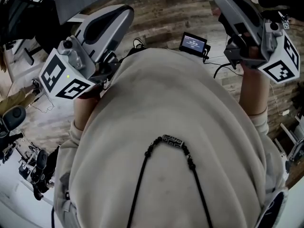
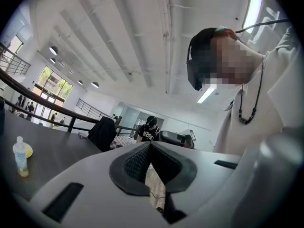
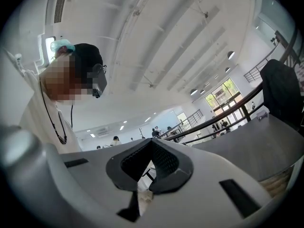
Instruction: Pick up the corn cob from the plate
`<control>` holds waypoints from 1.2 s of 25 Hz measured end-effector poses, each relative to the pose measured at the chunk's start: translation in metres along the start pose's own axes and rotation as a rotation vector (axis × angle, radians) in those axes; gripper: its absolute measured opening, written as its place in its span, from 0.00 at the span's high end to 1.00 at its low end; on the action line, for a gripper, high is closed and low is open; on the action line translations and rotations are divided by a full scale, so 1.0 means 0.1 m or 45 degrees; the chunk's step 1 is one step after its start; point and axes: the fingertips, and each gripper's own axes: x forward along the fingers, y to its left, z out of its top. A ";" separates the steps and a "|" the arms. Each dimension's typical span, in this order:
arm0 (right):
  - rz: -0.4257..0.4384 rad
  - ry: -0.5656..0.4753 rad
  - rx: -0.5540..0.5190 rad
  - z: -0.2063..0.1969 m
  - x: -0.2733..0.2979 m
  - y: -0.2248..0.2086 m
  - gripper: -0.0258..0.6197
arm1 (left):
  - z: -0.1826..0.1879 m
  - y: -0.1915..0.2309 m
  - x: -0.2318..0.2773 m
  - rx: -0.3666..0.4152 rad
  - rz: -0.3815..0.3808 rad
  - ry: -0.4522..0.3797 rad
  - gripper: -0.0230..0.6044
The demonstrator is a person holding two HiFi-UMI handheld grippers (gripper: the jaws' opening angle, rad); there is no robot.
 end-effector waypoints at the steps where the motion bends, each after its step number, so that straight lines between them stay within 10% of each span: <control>1: -0.011 -0.005 -0.009 0.03 0.04 0.00 0.94 | 0.04 0.04 -0.01 0.004 -0.012 0.001 0.96; 12: -0.097 0.010 -0.093 0.19 0.69 -0.16 0.94 | 0.35 0.71 -0.11 0.025 -0.136 -0.041 0.96; 30: -0.004 0.164 -0.053 -0.11 2.03 -0.33 0.94 | 0.30 1.65 -0.99 -0.082 0.018 -0.097 0.96</control>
